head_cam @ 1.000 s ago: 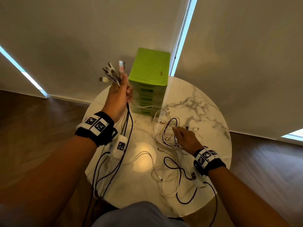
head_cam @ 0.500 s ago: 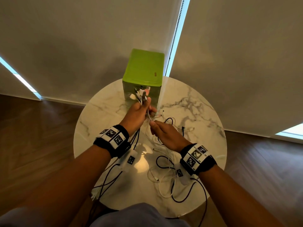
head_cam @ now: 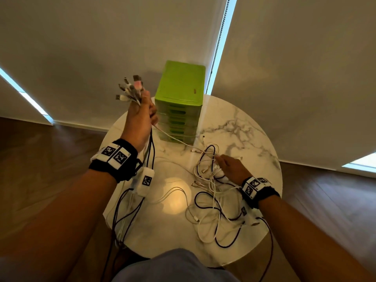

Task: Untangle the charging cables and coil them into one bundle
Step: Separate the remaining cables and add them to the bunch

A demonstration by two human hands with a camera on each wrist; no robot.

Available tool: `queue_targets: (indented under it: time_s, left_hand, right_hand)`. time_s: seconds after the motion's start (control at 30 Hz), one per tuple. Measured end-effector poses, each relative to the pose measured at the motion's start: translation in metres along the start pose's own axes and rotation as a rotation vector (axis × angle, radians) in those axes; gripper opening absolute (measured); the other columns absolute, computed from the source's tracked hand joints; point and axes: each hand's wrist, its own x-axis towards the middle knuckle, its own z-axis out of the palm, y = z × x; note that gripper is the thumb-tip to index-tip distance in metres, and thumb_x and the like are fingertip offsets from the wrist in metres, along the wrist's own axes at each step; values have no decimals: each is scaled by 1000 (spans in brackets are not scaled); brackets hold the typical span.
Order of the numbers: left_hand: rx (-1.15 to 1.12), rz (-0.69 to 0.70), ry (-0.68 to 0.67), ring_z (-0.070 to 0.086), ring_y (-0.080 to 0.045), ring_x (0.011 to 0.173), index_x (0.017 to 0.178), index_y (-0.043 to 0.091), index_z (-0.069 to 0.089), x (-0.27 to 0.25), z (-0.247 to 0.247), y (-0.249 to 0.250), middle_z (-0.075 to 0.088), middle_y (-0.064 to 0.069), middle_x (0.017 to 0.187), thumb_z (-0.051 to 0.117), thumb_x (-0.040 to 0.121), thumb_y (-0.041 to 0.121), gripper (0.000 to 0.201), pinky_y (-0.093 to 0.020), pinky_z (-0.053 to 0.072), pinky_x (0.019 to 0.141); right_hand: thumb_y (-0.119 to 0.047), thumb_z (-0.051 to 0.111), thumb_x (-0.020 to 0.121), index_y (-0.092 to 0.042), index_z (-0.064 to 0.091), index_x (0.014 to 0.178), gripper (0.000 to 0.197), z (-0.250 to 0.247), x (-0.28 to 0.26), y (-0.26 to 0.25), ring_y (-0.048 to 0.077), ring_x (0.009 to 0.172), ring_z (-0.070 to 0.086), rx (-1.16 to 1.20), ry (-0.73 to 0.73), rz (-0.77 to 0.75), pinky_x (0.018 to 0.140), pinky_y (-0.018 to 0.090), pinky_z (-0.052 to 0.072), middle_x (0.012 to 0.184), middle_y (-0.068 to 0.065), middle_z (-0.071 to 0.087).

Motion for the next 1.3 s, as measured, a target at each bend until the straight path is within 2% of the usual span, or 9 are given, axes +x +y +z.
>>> queue_targets:
  time_s: [0.1, 0.3, 0.43, 0.57, 0.67, 0.8, 0.9, 1.07, 1.3]
  left_hand:
    - [220, -54, -186, 33, -5, 55, 75, 30, 48, -16, 3, -11, 36, 15, 58, 42, 105, 46, 35, -26, 29, 58]
    - [377, -277, -308, 32, -11, 51, 76, 25, 62, -39, 26, -30, 36, 12, 54, 46, 93, 70, 50, -29, 26, 52]
    - [252, -259, -333, 29, -12, 52, 80, 28, 57, -42, 31, -31, 34, 4, 60, 54, 99, 49, 28, -30, 24, 53]
    - [343, -128, -206, 55, -12, 63, 99, 27, 70, -37, 29, -28, 57, 1, 65, 58, 97, 48, 24, -32, 47, 75]
    - [425, -46, -127, 61, -26, 77, 121, 6, 62, -35, 31, -24, 58, -22, 83, 57, 101, 38, 38, -27, 42, 82]
    - [430, -28, -302, 58, -12, 111, 134, 16, 57, -47, 54, -27, 64, 2, 116, 58, 101, 30, 35, -19, 41, 91]
    - [431, -31, -471, 58, -10, 101, 126, 10, 62, -65, 82, -40, 69, 2, 105, 58, 101, 29, 31, -20, 45, 84]
    - [449, -53, -733, 62, -9, 73, 101, 28, 67, -90, 122, -55, 65, 13, 73, 53, 101, 44, 21, -35, 50, 74]
    - [260, -237, -818, 31, -12, 51, 88, 15, 59, -102, 151, -47, 36, 9, 58, 46, 104, 48, 39, -30, 30, 51]
  right_hand:
    - [-40, 37, 108, -24, 46, 74, 39, -11, 14, -41, 16, 68, 49, 97, 164, -63, 69, 35, 37, 69, -5, 50]
    - [-43, 35, 108, -22, 58, 87, 37, -12, 13, -112, 13, 67, 52, 274, 62, -246, 69, 44, 58, 75, -2, 51]
    - [-34, 35, 109, -20, 56, 86, 34, -10, 3, -128, 10, 63, 51, 353, -29, -333, 64, 37, 54, 72, -4, 49]
    - [-43, 36, 108, -11, 60, 89, 44, -16, -10, -105, 16, 64, 51, 252, -118, -197, 68, 35, 48, 71, 1, 52]
    - [-47, 33, 107, -15, 62, 91, 45, -20, -23, -73, 18, 72, 55, -65, -97, -42, 76, 40, 48, 78, -2, 60]
    - [-45, 41, 105, -23, 56, 110, 27, -21, -47, -50, 27, 87, 64, -152, 30, 4, 80, 43, 50, 91, 1, 69]
    - [-38, 52, 103, -25, 49, 125, 26, -19, -67, -63, 21, 83, 66, 59, 117, -59, 79, 39, 50, 92, 5, 69]
    - [-35, 45, 106, -14, 52, 114, 24, -24, -109, -71, 4, 71, 58, 161, 395, -29, 67, 29, 46, 84, -6, 61]
    - [-36, 37, 108, -15, 55, 109, 28, -39, -183, -4, 28, 83, 64, -41, 624, 251, 73, 39, 47, 92, 6, 66]
